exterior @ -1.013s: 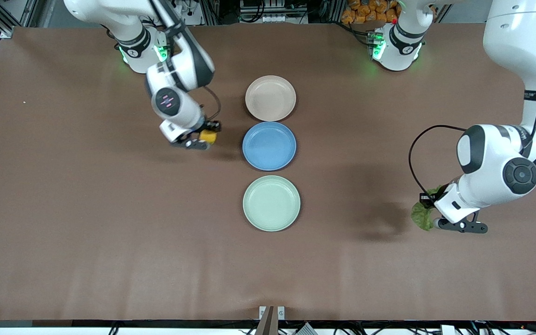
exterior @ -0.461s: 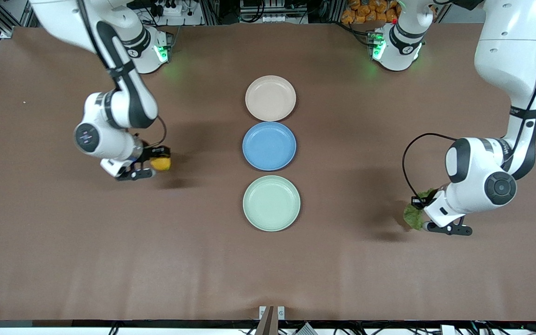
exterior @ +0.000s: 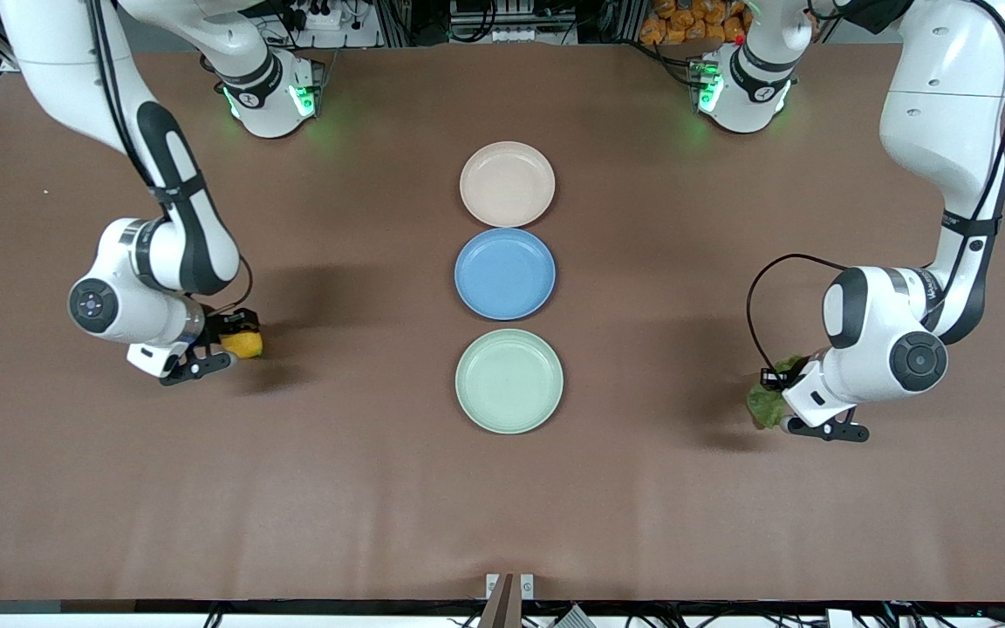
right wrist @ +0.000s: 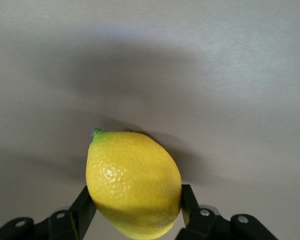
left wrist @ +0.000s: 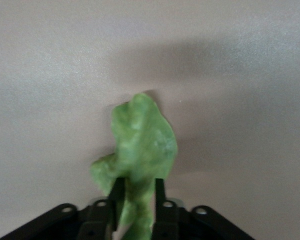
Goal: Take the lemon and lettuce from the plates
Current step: 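Lower the lettuce onto the table while the right gripper carries the lemon, then release the lettuce and lemon onto the table with both grippers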
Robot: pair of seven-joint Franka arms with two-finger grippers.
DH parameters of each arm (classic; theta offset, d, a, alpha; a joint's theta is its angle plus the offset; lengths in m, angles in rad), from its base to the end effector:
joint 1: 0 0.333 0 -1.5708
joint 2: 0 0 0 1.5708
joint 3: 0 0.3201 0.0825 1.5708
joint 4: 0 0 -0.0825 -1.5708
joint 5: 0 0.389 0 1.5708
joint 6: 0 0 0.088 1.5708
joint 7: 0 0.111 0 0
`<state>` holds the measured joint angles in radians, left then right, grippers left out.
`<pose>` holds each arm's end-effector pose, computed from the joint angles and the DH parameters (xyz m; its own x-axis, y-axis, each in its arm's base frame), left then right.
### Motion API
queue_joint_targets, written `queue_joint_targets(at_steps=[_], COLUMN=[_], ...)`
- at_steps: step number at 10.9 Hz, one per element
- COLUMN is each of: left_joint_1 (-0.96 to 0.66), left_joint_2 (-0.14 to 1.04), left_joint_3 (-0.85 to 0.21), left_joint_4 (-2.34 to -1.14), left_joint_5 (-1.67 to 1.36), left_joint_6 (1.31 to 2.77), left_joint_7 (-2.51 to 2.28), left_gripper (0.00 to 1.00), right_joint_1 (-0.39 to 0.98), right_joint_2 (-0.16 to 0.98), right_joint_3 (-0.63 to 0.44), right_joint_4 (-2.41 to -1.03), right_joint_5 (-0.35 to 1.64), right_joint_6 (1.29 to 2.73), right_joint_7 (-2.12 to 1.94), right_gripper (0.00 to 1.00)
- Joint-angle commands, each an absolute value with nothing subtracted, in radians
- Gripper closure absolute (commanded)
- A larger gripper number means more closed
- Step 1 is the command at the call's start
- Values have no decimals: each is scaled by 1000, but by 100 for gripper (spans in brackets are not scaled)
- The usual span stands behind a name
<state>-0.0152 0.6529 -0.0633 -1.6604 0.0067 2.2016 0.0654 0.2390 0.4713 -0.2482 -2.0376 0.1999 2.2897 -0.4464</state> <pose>0.6758 -0.0486 0.2155 0.9845 -0.1382 -0.1079 -0.1346 -0.9901 0.0406 0.5794 -0.0004 0.1961 0.9368 0.3035 -0.1739 0.2910 -0.9521 -0.0936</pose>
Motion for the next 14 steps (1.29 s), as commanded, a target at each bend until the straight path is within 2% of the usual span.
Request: queue_joint_targets(at_steps=[1, 2, 3, 8, 11, 14], left_joint_1=[-6, -5, -6, 26, 35, 35], left_joint_2=[628, 609, 588, 474, 443, 394], left_joint_3=[-68, -67, -66, -60, -64, -61], left_joint_4=[-1646, -1629, -1628, -1618, -1548, -1546], left_joint_5=[23, 26, 26, 29, 17, 18], left_joint_6=[2203, 2194, 2181, 2140, 2033, 2010], left_joint_7=[94, 89, 89, 90, 94, 89], left_gripper=[0, 0, 0, 0, 0, 0], right_joint_1=[213, 195, 193, 193, 186, 166], right_joint_2=[497, 497, 495, 448, 410, 348], right_joint_3=[-235, -235, -235, -242, -244, -244], right_joint_4=[-1996, -1993, -1985, -1968, -1957, -1957], right_joint_5=[178, 178, 178, 167, 167, 166], right_joint_6=[2293, 2293, 2290, 2287, 2278, 2221], right_joint_7=[-497, -533, -541, -565, -554, -555], right_gripper=[54, 24, 0, 0, 0, 0])
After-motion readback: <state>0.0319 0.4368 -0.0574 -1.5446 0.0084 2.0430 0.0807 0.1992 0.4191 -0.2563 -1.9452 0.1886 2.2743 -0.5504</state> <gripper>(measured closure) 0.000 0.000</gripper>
